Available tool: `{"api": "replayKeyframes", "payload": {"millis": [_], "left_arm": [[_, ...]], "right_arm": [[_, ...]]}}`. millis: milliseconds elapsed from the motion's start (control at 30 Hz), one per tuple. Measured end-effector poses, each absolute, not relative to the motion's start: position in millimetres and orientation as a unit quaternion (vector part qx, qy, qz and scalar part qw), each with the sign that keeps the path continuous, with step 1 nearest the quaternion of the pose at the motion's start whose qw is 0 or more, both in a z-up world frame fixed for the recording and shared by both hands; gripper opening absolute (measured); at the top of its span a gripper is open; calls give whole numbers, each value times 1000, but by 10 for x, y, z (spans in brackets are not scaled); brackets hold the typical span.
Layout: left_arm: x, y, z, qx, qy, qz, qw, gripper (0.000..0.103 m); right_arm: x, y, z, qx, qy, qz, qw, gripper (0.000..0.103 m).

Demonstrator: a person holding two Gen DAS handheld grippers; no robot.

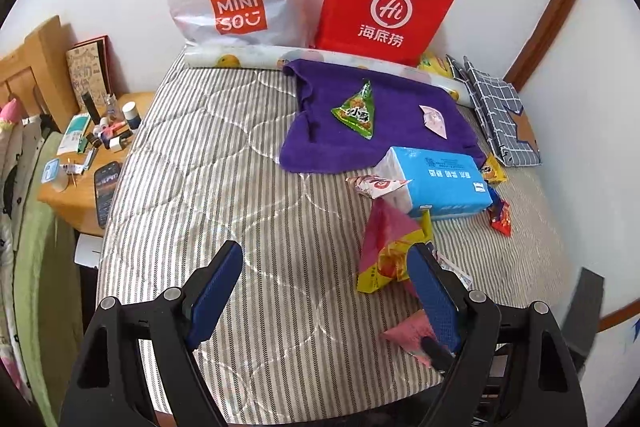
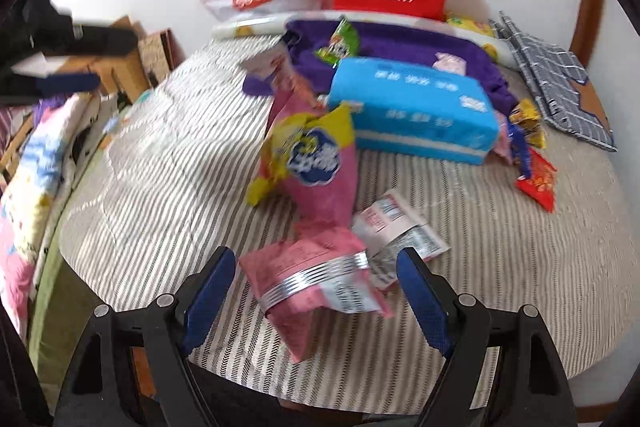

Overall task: Organize snacks
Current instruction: 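Move the right tool to the pink foil-sealed snack bag and grasp it, then grasp the pink-yellow chip bag with the left tool while the right tool lifts the pink bag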

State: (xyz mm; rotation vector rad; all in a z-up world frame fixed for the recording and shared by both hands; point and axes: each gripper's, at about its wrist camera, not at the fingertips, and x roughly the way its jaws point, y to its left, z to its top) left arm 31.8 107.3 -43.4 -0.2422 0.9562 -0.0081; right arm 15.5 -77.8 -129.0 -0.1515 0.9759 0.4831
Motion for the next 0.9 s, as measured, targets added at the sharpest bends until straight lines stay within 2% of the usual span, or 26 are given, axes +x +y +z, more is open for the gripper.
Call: {"api": "replayKeyframes", "payload": {"millis": [100,167,200,267,367,567,667,900], "left_arm": [[326,1044,-445,-111,463,-7,879,84],[341,1028,-461,-108,467,-8,878,84],[349,1018,-471,-106,470,-8,876,84],[359,1008,-486,-104,473,-9,875,84],[379,995,-498,-102,476,-8,873,84],[427,941,-509,-99,482,-11,871,84],[450,899,-511,-98,484,-14,869,84],[515,813,-506,-96,484,-20,870,84]], "right_arm": [[176,-747,-1358,-75,468,237,848,82],[187,-726,-1396,-86,473,230,846,71],[198,-721,-1412,-92,475,224,846,58],[198,-737,-1397,-87,475,227,846,57],[188,-765,-1321,-78,470,232,848,48],[160,-832,-1112,-65,449,242,858,43],[176,-894,-1056,-62,446,237,861,35],[286,-1245,-908,-32,437,209,874,34]]}}
